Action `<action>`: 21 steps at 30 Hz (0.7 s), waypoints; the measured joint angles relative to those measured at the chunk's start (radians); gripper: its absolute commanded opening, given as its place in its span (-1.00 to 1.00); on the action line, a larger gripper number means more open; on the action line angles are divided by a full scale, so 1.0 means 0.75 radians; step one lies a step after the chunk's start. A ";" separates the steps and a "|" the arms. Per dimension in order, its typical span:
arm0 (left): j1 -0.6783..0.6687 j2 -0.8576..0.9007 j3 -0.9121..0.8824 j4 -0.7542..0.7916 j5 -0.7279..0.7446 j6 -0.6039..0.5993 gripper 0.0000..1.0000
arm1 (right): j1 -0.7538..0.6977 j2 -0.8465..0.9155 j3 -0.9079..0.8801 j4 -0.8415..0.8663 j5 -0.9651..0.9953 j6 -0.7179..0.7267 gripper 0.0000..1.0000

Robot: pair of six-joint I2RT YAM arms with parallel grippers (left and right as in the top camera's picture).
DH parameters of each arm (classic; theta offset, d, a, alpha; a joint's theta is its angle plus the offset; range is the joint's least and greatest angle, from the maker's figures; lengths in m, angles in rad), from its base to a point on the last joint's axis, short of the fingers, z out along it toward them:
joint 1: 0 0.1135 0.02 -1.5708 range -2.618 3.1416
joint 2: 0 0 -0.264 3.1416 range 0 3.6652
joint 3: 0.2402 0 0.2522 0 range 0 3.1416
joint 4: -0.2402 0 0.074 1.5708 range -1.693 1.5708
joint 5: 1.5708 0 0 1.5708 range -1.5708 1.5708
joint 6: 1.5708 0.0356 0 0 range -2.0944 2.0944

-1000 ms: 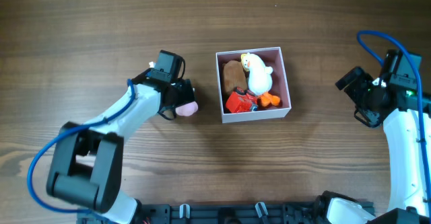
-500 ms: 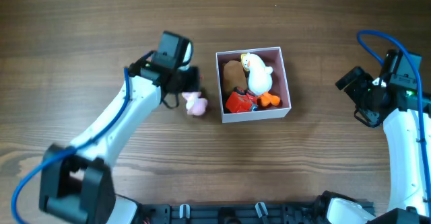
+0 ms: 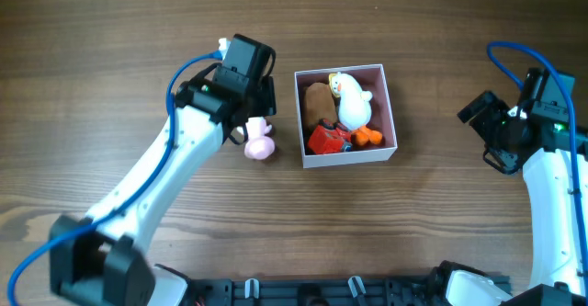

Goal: Pack container
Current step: 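Move the left gripper to the pink figurine and grasp it, then lower the pink figurine into the box beside the truck and release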

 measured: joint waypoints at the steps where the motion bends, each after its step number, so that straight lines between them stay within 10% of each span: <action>1: 0.008 0.051 -0.005 0.000 0.002 -0.014 0.50 | 0.000 0.000 0.001 -0.001 0.000 0.000 0.99; 6: 0.008 0.373 -0.025 0.033 0.019 -0.023 0.28 | 0.000 0.000 0.000 -0.001 0.000 0.000 1.00; 14: 0.012 0.472 -0.026 0.047 -0.004 -0.035 -0.76 | 0.000 0.000 0.001 -0.001 0.000 0.000 0.99; 21: -0.005 0.248 0.084 -0.213 0.051 0.005 -0.92 | 0.000 0.000 0.000 0.001 0.000 0.000 0.99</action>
